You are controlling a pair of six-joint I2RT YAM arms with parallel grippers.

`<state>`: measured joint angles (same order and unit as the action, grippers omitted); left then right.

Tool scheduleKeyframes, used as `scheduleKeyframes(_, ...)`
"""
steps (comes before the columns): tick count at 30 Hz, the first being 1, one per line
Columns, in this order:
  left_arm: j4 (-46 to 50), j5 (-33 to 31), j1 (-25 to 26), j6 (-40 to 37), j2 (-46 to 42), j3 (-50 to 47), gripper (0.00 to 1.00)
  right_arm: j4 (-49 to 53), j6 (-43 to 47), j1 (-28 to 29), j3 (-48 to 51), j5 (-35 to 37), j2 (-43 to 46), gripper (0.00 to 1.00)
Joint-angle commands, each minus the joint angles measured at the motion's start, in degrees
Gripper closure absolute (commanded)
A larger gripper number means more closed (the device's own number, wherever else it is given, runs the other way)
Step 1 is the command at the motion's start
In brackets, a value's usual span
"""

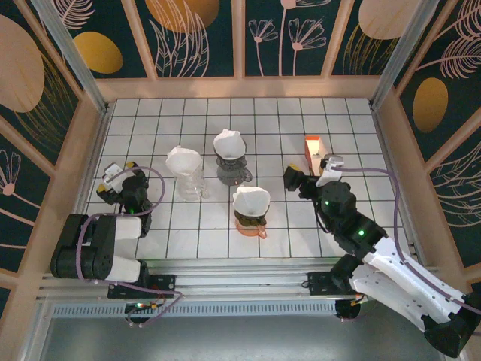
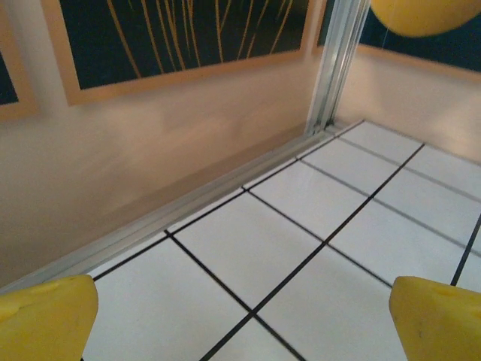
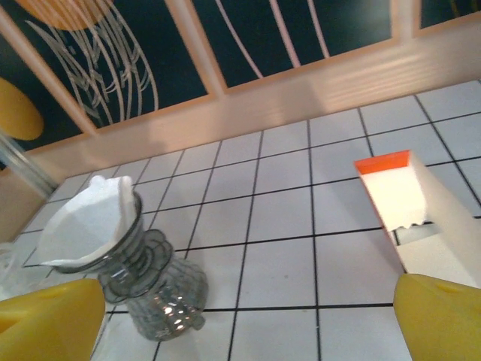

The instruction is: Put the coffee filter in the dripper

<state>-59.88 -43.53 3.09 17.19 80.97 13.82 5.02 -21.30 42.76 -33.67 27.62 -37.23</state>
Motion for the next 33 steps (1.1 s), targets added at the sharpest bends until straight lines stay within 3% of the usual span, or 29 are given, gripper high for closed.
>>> scheduleKeyframes(1,-7.93,1.09,-0.8,0.48,-1.65,-2.94,0.01,-0.11,-0.06,-1.81,1.65,3.96,-0.21,0.01)
scheduleKeyframes(11,-1.05,0.13,-1.12,0.76,0.16,1.83,0.01,-2.19,-1.01,-6.82,4.49,3.43,-0.89,0.01)
scheduleKeyframes(15,-13.0,1.83,-1.02,0.3,-2.78,-6.38,0.01,-3.52,-1.09,-9.05,5.46,4.88,-1.07,0.01)
scheduleKeyframes(19,-0.5,6.15,-1.54,-1.91,1.77,3.52,0.01,-6.18,0.67,-11.1,6.66,9.31,-0.67,0.01)
scheduleKeyframes(23,-7.04,7.82,-0.89,-2.92,-0.04,-0.8,0.01,-15.76,7.49,-17.47,10.75,9.86,-1.35,0.01)
scheduleKeyframes(28,-6.16,7.69,-0.94,-3.01,0.39,-0.12,0.01,-31.11,15.17,-29.23,18.03,7.37,-3.56,0.01)
scheduleKeyframes(30,-5.56,7.57,-0.95,-3.07,0.5,0.3,0.01,-35.81,13.84,-34.5,19.25,2.13,-6.79,0.01)
scheduleKeyframes(33,-4.97,7.49,-0.9,-3.04,0.61,0.75,0.01,-49.31,17.97,-38.05,21.84,0.26,-16.19,0.01)
